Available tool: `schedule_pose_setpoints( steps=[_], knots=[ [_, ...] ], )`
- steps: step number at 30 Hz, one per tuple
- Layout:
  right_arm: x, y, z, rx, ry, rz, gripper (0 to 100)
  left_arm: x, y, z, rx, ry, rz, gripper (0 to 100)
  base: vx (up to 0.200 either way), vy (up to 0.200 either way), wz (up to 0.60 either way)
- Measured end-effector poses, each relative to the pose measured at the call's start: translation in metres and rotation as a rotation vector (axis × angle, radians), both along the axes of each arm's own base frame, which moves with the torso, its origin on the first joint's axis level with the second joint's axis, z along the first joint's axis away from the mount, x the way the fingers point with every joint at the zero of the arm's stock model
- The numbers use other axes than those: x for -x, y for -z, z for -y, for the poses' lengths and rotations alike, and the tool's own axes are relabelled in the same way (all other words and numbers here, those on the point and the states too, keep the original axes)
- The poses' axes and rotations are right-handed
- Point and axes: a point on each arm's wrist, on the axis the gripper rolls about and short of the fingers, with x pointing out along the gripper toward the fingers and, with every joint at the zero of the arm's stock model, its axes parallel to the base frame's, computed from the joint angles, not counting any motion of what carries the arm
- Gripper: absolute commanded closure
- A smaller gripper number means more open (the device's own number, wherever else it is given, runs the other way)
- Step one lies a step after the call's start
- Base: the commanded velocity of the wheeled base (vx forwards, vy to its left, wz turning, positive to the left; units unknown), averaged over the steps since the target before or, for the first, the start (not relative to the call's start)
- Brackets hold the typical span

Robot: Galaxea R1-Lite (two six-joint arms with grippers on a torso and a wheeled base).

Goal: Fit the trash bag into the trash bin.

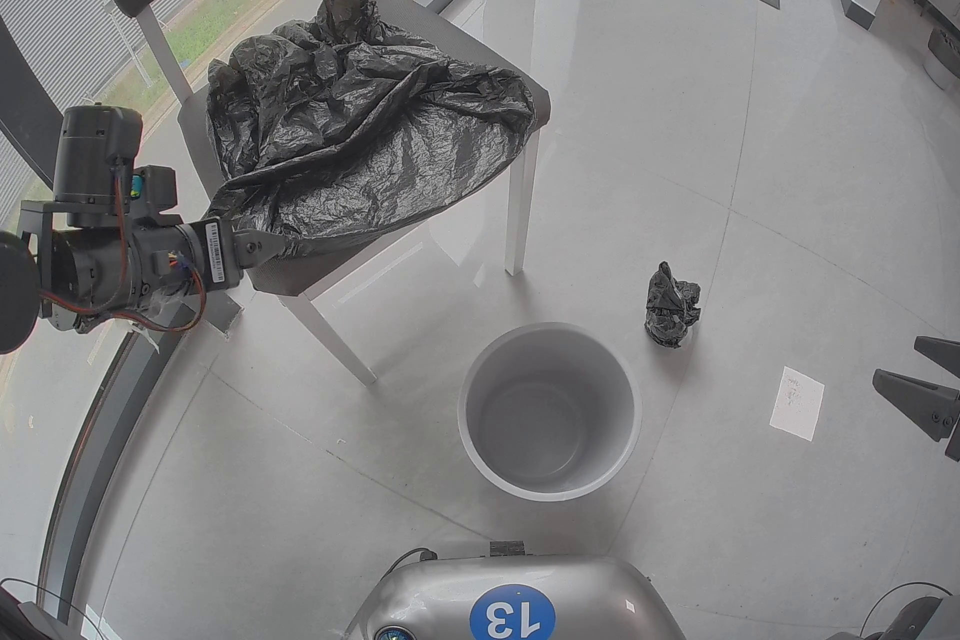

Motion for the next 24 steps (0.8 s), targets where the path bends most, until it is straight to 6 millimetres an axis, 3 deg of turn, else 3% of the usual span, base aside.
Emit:
schedule_pose_setpoints(
  steps=[10, 24],
  knots=[
    [0.000, 0.000, 0.000, 0.001, -0.001, -0.002, 0, -0.016, -0.008, -0.008, 0.028, -0.025, 0.096, 0, 0.000, 0.000, 0.00],
    [0.000, -0.002, 0.000, -0.002, -0.002, 0.006, 0, -0.046, 0.004, -0.020, -0.024, -0.074, 0.091, 0, 0.000, 0.000, 0.00]
  ],
)
